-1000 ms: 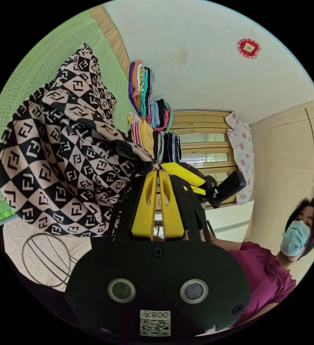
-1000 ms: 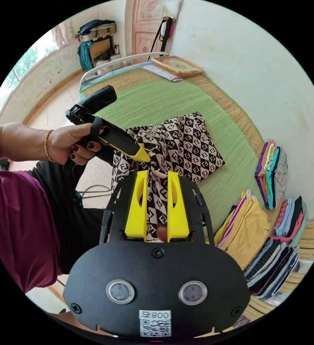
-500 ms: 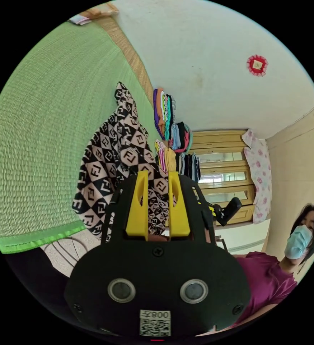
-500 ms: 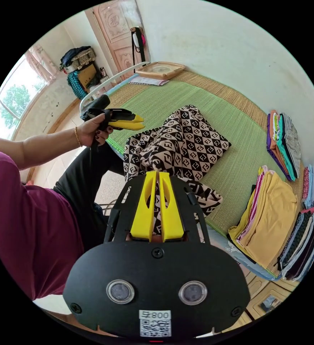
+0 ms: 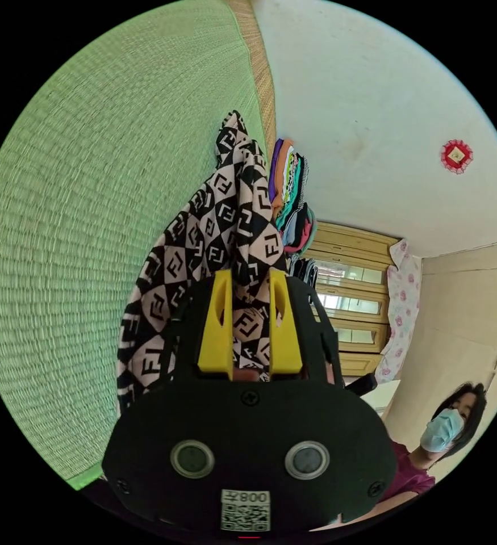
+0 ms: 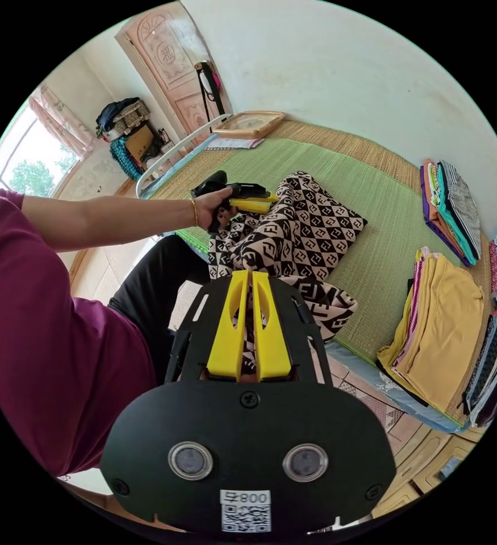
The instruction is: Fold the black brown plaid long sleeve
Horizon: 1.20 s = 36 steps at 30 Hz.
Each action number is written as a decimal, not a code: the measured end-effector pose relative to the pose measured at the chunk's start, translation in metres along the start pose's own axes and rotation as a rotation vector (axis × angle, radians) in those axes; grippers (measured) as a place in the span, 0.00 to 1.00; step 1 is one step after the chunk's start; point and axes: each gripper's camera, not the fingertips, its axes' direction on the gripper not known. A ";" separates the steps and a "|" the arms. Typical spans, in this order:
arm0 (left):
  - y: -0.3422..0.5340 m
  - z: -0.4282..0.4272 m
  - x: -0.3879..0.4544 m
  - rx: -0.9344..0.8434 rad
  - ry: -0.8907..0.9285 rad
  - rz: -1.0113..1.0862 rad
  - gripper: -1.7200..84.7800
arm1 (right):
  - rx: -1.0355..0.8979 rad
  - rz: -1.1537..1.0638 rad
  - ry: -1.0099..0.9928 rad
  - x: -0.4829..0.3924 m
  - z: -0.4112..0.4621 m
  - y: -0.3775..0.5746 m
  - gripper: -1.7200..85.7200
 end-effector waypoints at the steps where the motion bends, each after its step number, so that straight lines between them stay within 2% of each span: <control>1: -0.001 0.005 0.006 -0.003 0.032 0.014 0.08 | 0.004 0.005 0.000 0.008 -0.007 0.005 0.02; 9: 0.019 -0.016 0.082 0.098 0.210 0.129 0.04 | 0.083 0.078 0.039 0.074 -0.070 0.044 0.02; 16: 0.058 -0.045 0.213 0.095 0.209 0.383 0.04 | 0.294 0.136 0.081 0.143 -0.160 0.077 0.02; 23: 0.115 -0.078 0.327 0.175 0.259 0.603 0.04 | 0.512 0.074 0.116 0.195 -0.256 0.097 0.02; 36: 0.264 -0.135 0.498 0.327 0.257 0.999 0.04 | 0.795 -0.095 0.146 0.293 -0.369 0.112 0.02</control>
